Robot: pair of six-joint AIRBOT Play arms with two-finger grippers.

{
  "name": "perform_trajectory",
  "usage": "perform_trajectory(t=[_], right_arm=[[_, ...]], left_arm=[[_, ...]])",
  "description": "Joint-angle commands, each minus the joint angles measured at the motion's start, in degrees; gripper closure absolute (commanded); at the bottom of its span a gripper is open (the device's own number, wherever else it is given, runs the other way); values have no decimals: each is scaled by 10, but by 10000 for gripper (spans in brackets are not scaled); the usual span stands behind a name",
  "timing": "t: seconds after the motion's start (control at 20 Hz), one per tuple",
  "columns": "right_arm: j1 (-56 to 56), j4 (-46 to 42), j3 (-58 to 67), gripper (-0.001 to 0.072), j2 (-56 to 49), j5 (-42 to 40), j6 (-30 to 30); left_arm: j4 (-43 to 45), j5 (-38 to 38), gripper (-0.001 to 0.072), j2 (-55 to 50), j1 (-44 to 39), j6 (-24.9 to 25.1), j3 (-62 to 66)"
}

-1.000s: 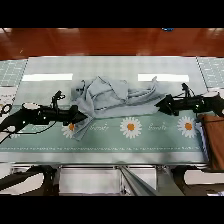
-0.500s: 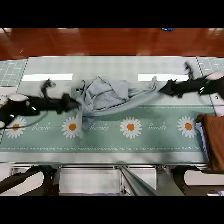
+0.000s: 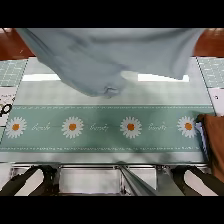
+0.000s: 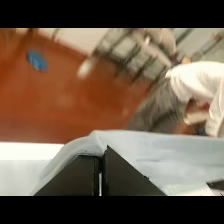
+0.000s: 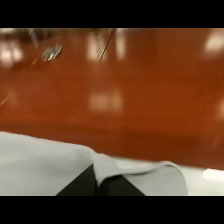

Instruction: Fold the shirts.

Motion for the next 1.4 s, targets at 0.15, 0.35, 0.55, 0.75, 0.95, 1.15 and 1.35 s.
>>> perform_trajectory(t=[0.15,0.35,0.55,0.75,0.95,1.15,1.35], right_arm=[[0,-113,63,683,146,50,48],[0,-141,63,683,204,143,57],[1,-180,63,682,242,206,67],[1,-195,3,682,273,210,71],[1,-171,-128,682,269,201,71],[1,-107,-278,682,212,143,33],[2,-50,-337,683,49,58,-26]], left_arm=[[115,3,689,103,104,-69,211],[228,2,688,206,171,-90,231],[384,-82,688,276,111,-140,229],[568,-110,688,307,-32,-210,203],[586,-132,688,285,-92,-235,115],[537,-79,688,215,-94,-244,-45],[482,39,688,66,-95,-238,-143]])
